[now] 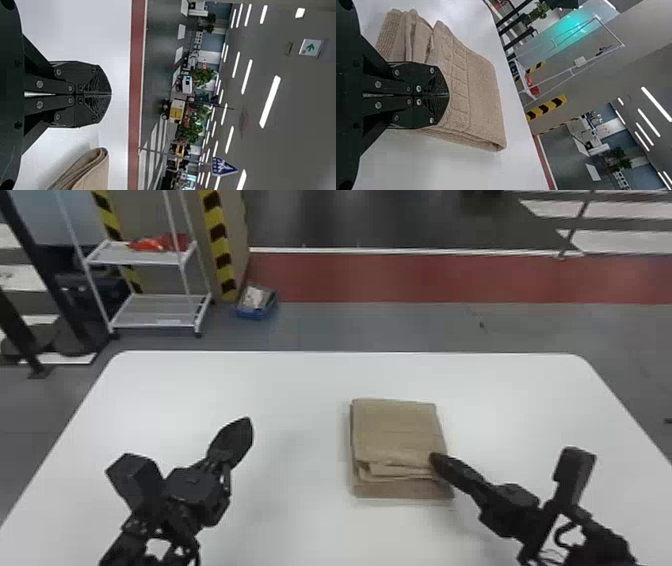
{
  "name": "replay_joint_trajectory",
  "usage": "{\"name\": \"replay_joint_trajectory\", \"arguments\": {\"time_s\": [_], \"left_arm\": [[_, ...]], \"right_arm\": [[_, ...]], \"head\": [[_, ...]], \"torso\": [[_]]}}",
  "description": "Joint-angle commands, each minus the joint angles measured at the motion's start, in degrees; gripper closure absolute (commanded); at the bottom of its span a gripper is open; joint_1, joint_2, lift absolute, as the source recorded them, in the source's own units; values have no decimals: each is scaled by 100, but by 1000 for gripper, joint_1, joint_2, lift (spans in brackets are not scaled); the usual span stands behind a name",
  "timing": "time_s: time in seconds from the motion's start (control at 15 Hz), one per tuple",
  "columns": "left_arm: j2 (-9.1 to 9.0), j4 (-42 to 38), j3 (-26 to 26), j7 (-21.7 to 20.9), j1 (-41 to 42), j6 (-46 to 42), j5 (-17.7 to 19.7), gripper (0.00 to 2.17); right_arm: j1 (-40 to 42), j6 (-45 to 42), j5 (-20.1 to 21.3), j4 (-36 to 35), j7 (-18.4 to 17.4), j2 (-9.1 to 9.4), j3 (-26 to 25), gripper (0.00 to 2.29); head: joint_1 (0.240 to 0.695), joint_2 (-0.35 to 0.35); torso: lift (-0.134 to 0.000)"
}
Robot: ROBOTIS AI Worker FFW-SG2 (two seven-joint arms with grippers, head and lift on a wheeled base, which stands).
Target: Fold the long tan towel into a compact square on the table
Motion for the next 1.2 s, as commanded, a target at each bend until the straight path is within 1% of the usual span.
{"name": "replay_joint_trajectory", "arguments": {"time_s": [0.0, 0.13, 0.27, 0.33, 0.4, 0.47, 0.53, 0.6, 0.67, 0.73, 0.8, 0.87, 0.93, 1.0, 1.13], "left_arm": [[0, -28, 8, 0, 35, 0, 0, 2138], [0, -81, 17, 0, 53, 0, 0, 2138], [0, -257, 17, 53, 140, 0, 0, 2138], [-9, -406, 17, 132, 228, 0, 9, 2094], [-9, -582, 26, 193, 325, 0, 9, 1936], [-9, -775, 8, 308, 431, 0, 9, 1605], [-9, -1004, -1, 457, 554, 0, 0, 947], [-9, -1215, -62, 738, 668, 17, -53, 198], [0, -1399, -133, 1143, 791, 17, -228, 12], [-17, -1566, -203, 1485, 905, 0, -457, 12], [-9, -1681, -264, 1714, 1046, -123, -650, 26], [-26, -1707, -282, 1863, 1186, -545, -764, 26], [-17, -1681, -291, 1942, 1274, -809, -808, 26], [-26, -1628, -291, 2057, 1327, -844, -887, 26], [-35, -1566, -221, 2092, 1406, -861, -852, 26]], "right_arm": [[17, -68, 1, 137, 4, -1, -8, 2250], [26, -173, -96, 137, 48, -1, -26, 2240], [52, -279, -351, -188, 198, -1, -158, 1905], [69, -243, -360, -478, 189, -1, -193, 1676], [69, -156, -333, -742, 171, -1, -219, 1241], [69, -85, -201, -979, 127, -1, -228, 552], [61, -33, 10, -1225, 48, 8, -211, -1], [52, 3, 256, -1445, -48, 8, -158, -1], [61, 38, 493, -1586, -136, 43, -87, -1], [105, 3, 730, -1726, -400, 61, 44, 49], [210, -156, 853, -1805, -602, 78, 176, 63], [421, -577, 888, -1884, -866, 105, 282, 63], [623, -964, 1038, -1963, -1165, 113, 457, 63], [808, -1316, 1240, -1999, -1463, 122, 686, 63], [1177, -1966, 1266, -1999, -1683, 193, 835, 63]], "head": [[695, -20], [695, -23], [695, -22], [695, -22], [695, -24], [695, -24], [695, -23], [695, -22], [695, -19], [695, -13], [695, -6], [695, 0], [695, 9], [695, 11], [695, 24]], "torso": [[-112], [-112], [-112], [-112], [-112], [-112], [-112], [-112], [-112], [-112], [-112], [-112], [-112], [-112], [-112]]}}
